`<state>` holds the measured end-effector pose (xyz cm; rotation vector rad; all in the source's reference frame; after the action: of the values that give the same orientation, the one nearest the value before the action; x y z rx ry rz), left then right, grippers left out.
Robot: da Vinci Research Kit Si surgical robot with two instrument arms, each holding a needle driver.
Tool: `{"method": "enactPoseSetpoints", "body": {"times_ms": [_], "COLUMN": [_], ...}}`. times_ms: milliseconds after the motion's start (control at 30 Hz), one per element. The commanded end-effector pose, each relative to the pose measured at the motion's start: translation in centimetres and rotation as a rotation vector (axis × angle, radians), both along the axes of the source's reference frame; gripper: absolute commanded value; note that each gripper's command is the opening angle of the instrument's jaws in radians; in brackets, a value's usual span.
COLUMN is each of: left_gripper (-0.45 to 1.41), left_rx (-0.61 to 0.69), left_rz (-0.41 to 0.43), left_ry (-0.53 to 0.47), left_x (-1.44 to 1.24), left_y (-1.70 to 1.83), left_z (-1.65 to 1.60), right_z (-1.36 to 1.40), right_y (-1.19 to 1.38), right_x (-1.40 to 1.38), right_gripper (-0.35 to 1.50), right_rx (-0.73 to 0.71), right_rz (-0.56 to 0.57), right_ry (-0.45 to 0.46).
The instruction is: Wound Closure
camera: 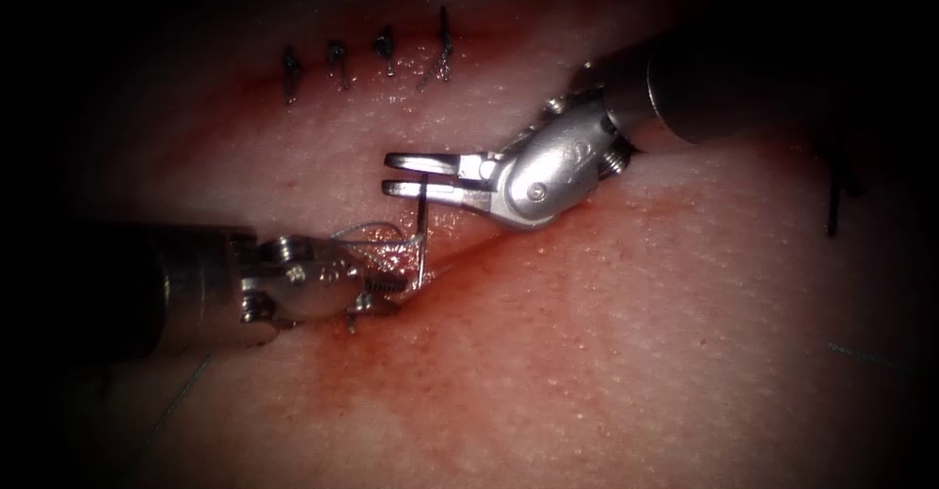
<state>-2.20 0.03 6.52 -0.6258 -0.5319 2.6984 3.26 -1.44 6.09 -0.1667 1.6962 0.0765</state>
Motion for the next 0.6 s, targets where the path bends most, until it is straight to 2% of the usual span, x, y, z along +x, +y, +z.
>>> {"method": "enactPoseSetpoints", "body": {"times_ms": [33,167,500,600], "left_gripper": [0.37,0.27,0.32,0.15], "left_rx": [0.002,0.007,-0.028,-0.043], "left_rz": [0.001,-0.006,-0.067,-0.096], "left_ry": [-0.001,0.004,-0.020,-0.024], "left_x": [-0.06,-0.06,-0.08,-0.09], "left_y": [-0.04,-0.01,0.06,0.03], "left_z": [0.05,-0.02,-0.39,-0.57], "right_z": [0.07,0.10,0.12,0.13], "right_y": [-0.06,-0.13,-0.13,-0.12], "right_x": [0.08,0.08,0.07,0.07], "right_gripper": [-0.35,-0.35,-0.35,-0.35], "right_rx": [0.007,0.015,0.032,0.046], "right_rz": [-0.007,-0.021,-0.022,-0.019], "right_ry": [-0.002,-0.007,-0.017,-0.024]}}
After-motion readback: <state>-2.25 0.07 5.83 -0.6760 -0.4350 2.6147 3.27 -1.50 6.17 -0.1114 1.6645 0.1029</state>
